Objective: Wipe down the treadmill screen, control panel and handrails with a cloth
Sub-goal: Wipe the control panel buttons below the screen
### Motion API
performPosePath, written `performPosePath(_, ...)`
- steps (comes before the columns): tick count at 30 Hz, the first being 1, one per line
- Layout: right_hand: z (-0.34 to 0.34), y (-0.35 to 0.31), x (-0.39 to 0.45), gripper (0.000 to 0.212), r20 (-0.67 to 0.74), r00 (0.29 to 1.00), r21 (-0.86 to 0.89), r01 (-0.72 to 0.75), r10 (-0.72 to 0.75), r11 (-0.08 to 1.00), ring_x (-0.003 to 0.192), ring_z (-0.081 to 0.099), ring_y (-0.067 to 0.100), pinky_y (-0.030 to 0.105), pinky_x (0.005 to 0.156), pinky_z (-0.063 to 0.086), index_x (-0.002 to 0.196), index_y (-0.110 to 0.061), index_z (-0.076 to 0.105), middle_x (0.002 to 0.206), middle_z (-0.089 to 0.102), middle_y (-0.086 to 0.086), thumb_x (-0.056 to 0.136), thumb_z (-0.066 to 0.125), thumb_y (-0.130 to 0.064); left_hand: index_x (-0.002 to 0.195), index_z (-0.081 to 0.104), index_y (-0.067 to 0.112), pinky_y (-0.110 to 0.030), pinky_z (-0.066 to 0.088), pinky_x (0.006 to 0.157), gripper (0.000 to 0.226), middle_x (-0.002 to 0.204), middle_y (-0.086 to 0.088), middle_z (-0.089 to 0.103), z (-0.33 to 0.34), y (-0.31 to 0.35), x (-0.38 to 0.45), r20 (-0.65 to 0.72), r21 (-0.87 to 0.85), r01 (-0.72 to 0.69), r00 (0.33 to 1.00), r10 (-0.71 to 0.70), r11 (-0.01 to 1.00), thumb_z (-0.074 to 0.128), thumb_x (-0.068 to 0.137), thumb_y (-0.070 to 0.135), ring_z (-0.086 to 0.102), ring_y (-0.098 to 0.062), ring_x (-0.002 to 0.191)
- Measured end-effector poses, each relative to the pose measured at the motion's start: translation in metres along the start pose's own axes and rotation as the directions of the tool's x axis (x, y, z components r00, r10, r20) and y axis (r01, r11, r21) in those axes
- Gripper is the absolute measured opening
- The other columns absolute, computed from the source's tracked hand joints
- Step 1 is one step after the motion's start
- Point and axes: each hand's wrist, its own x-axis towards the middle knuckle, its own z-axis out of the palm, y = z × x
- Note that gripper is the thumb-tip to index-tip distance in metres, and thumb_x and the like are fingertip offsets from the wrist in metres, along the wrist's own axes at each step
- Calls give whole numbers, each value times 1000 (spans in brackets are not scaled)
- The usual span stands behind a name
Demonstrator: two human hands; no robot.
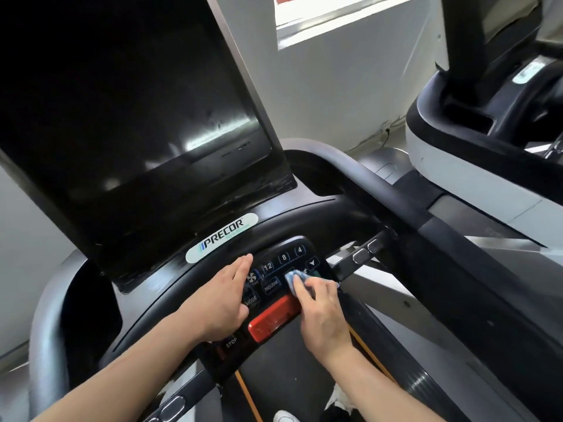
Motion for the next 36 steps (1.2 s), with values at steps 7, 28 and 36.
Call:
performPosePath(7,-3,7,-1,52,-1,1000,16,17,-17,1000,102,47,28,44,89,57,143,-9,62,114,54,6,92,53,-5,166,-9,22,-24,11,126,99,175,5,-2,0,2,1,-10,-14,2,1000,-2,1000,53,89,23,5,-10,159)
performPosePath(28,-11,26,-12,72,8,987,38,-158,158,987,98,50,21,32,86,57,151,2,48,113,51,8,83,70,10,167,-8,23,-22,12,125,97,175,7,-2,-4,5,-4,-3,-38,5,1000,-5,999,53,91,20,6,-9,159)
performPosePath(36,-6,13,-25,73,36,995,-4,-90,90,996,96,54,25,41,91,59,151,6,46,111,55,10,82,70,10,166,-10,24,-24,14,126,97,175,9,-3,-6,6,-5,8,-45,2,1000,-1,999,53,92,20,7,-9,159)
